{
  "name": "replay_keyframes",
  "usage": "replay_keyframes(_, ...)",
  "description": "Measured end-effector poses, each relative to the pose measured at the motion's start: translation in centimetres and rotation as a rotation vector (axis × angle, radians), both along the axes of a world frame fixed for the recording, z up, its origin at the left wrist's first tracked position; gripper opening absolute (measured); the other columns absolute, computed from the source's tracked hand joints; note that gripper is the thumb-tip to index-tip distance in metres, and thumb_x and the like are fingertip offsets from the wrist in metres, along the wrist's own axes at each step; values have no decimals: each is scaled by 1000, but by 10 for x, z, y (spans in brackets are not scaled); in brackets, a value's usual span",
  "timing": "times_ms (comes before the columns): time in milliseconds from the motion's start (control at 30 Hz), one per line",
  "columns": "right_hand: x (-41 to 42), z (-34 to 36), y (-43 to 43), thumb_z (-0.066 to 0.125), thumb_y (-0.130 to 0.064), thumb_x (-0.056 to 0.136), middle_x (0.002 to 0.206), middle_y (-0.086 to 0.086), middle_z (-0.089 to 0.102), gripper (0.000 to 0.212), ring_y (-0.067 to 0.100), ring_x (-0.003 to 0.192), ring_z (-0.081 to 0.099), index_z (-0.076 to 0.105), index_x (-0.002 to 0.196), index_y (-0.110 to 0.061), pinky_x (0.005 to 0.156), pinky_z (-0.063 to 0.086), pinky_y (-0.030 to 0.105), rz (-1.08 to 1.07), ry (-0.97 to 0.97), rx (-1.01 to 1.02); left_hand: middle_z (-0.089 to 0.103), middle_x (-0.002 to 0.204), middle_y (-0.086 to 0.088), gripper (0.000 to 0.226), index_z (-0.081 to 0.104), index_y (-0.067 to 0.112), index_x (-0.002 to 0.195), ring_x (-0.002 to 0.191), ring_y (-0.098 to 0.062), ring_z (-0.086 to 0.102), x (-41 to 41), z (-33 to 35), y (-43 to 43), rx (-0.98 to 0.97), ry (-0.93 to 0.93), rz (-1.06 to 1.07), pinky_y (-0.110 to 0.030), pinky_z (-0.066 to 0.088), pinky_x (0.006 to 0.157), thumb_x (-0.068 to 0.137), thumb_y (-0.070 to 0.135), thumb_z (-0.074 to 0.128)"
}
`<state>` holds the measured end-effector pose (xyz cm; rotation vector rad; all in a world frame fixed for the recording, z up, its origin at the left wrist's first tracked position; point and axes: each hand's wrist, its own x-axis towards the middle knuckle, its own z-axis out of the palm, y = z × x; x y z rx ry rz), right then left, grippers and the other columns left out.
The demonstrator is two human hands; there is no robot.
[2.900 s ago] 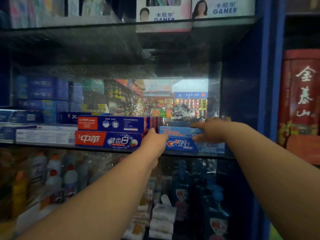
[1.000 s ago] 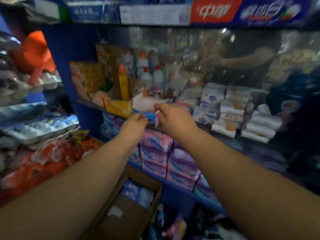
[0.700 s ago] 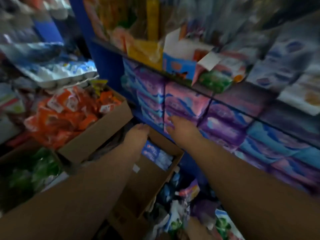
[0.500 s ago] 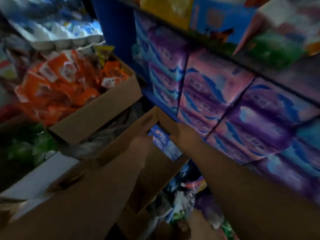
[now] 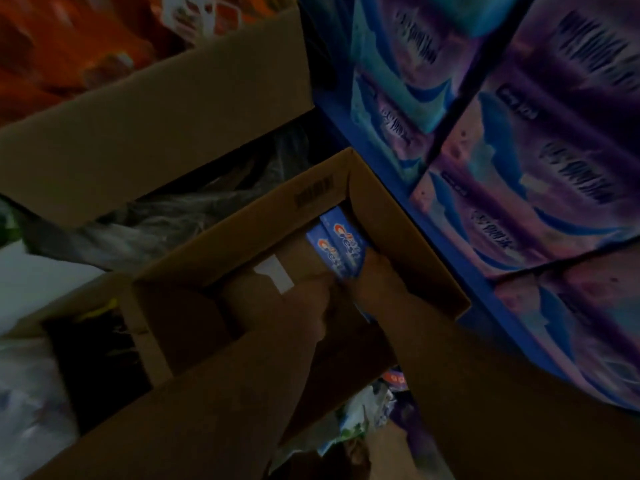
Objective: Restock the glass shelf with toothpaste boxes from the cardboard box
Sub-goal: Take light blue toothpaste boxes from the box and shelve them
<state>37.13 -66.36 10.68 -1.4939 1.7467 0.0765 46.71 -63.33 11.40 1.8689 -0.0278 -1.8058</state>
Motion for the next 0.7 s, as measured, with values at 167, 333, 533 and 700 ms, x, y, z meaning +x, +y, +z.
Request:
replay_keyframes(167,8,-8,7,57,-37,89,152,15,18,69,34,139,22,21,146,-20,112,26,52,62,182,-13,38,148,-17,45,33,3,145,139,-30,34,-10,-28,-3,-4,160,207,-39,25,117,105,23,26)
replay_keyframes(333,21,-4,10,56,-40,90,147,14,22,69,31,134,27,20,145,-20,106,31,47,42,198,-42,63,126,-15,47,54,13,133,115,-34,59,-6,-40,4,-66,247,344,-51,43,104,94,40,48)
replay_keyframes(533,28,-14,8,69,-34,83,148,13,24,95,35,132,35,1,151,-30,104,39,52,-3,34,110,59,130,-15,45,53,12,132,118,-33,56,4,-37,10,-72,245,397,-50,42,104,97,39,48)
replay_keyframes(700,29,-26,12,83,-29,67,140,10,40,113,31,124,46,7,150,-26,100,44,45,-82,-107,222,54,137,-14,55,50,12,136,123,-30,54,21,-45,15,-104,230,298,-47,39,109,91,43,55)
